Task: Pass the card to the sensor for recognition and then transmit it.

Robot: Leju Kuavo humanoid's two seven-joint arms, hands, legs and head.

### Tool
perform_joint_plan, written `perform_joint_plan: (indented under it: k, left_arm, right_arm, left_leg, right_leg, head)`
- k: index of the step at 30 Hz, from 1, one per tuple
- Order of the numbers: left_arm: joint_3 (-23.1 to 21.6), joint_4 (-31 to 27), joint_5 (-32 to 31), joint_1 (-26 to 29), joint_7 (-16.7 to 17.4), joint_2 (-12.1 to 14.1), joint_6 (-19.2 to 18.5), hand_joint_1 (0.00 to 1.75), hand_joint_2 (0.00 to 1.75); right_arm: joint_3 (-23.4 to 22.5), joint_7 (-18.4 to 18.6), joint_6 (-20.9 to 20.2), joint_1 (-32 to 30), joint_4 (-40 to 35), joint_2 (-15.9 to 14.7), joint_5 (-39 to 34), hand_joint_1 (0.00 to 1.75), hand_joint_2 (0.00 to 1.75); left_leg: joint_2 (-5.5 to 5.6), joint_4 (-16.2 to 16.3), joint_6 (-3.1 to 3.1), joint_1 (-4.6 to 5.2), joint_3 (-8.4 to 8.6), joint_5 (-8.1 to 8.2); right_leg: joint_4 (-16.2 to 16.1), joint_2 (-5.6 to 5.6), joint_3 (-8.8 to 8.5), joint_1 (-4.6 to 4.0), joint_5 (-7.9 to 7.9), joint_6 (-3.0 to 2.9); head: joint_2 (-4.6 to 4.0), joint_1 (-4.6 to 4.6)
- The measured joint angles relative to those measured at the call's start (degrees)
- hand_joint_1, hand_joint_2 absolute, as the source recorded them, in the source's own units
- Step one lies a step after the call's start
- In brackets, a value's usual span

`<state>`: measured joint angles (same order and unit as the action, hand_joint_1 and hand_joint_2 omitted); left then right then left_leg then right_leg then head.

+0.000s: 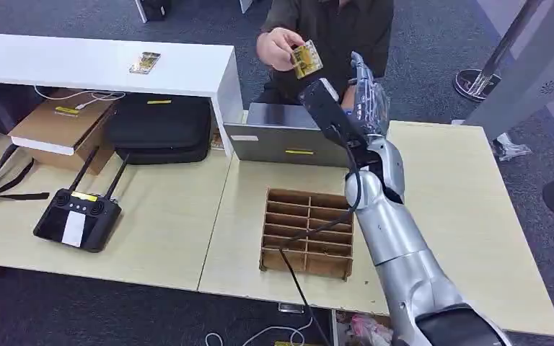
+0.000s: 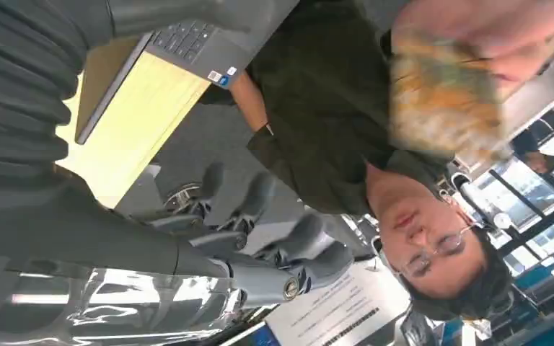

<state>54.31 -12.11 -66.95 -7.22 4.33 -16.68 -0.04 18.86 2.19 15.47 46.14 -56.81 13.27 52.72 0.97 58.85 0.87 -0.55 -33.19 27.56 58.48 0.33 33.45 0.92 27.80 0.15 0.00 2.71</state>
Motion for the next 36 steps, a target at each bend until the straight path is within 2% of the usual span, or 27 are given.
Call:
perform_joint_plan:
  k: [12, 17, 25, 29, 36]
  left_arm:
    - [-1.22, 0.0, -0.04, 0.02, 0.24, 0.02, 0.04, 0.0, 0.0]
    - [-1.42, 0.0, 0.2, 0.06, 0.28, 0.04, 0.07, 0.0, 0.0]
    - [-1.36, 0.0, 2.47, 0.57, -0.88, 0.31, 0.55, 0.0, 0.0]
    - [-0.94, 0.0, 3.84, 1.11, -1.9, 0.55, 0.7, 0.0, 0.0]
    - [0.46, 0.0, 6.49, 2.04, -3.61, 0.61, 1.81, 0.0, 0.0]
  right_arm:
    - [-0.81, 0.68, -2.64, -2.81, -4.46, -1.25, 2.49, 0.0, 1.75]
    - [-1.86, 0.44, -2.82, -4.04, -5.64, -3.24, 2.67, 0.0, 1.75]
    - [-4.24, -1.4, -4.48, -5.87, -8.09, -9.99, 1.94, 0.0, 1.75]
    - [-5.64, -2.4, -7.75, -5.47, -8.5, -15.55, -0.59, 0.0, 1.75]
    - [-8.26, -2.06, -11.87, -4.73, -11.72, -24.81, -3.46, 0.0, 1.75]
  left_leg:
    - [0.0, 0.0, 0.0, 0.0, -0.01, 0.0]
    - [0.01, 0.01, 0.0, 0.01, -0.01, 0.0]
    - [0.02, 0.02, -0.02, 0.03, -0.02, 0.02]
    - [0.02, 0.05, -0.03, 0.03, -0.02, 0.02]
    - [0.03, 0.08, -0.07, 0.03, -0.03, 0.05]
  right_leg:
    - [-0.01, 0.0, 0.01, 0.0, 0.0, 0.0]
    - [-0.02, -0.01, 0.0, 0.01, 0.0, 0.0]
    - [-0.05, -0.05, -0.01, 0.02, 0.0, 0.01]
    - [-0.06, -0.06, -0.03, 0.02, -0.02, 0.03]
    - [-0.06, -0.09, -0.02, 0.02, -0.04, 0.06]
  head:
    - [0.0, 0.02]
    - [0.0, 0.02]
    - [0.0, 0.0]
    - [0.0, 0.0]
    - [0.0, 0.02]
